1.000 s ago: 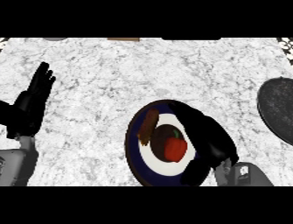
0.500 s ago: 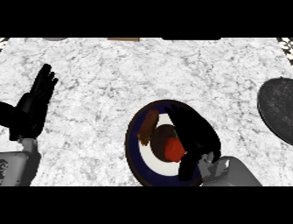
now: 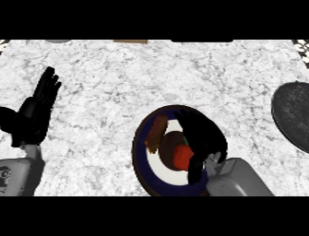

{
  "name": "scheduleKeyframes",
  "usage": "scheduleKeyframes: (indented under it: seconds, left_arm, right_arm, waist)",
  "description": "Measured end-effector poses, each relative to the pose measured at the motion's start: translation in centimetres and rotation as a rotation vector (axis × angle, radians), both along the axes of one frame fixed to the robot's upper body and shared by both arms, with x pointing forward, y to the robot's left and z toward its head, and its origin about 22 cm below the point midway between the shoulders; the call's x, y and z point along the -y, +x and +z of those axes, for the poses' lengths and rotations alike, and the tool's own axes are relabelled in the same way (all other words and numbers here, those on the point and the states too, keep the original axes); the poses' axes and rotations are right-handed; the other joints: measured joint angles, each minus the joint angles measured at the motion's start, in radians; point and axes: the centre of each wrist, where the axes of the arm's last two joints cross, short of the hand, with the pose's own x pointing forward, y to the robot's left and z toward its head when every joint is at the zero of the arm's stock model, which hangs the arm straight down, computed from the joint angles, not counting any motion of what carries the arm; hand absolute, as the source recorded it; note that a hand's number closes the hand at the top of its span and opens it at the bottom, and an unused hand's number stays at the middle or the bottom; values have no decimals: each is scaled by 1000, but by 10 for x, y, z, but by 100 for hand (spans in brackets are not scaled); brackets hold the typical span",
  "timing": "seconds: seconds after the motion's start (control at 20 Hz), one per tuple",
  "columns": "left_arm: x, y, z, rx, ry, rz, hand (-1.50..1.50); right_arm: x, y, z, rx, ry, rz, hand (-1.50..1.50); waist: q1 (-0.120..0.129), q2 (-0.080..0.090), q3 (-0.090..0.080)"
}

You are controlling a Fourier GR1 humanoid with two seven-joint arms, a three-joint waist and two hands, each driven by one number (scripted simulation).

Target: Pick the bell pepper from the plate and place it in the pan

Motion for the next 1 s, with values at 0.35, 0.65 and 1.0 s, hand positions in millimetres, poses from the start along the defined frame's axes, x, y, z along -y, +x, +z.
scheduleKeyframes:
  seconds: [0.35, 0.65, 1.0]
  left_arm:
    - [-2, 3, 6, 0, -4, -1, 0]
    - [1, -2, 2, -3, -7, -3, 0]
    - [3, 0, -3, -6, -6, 3, 0]
  right_arm:
    - [-6, 5, -23, -44, -51, 3, -150]
    - [-7, 2, -40, -90, -58, 15, 150]
    - [-6, -1, -49, -60, -36, 126, 150]
  waist:
    - [-1, 0, 0]
    - [-1, 0, 0]
    - [-2, -3, -1]
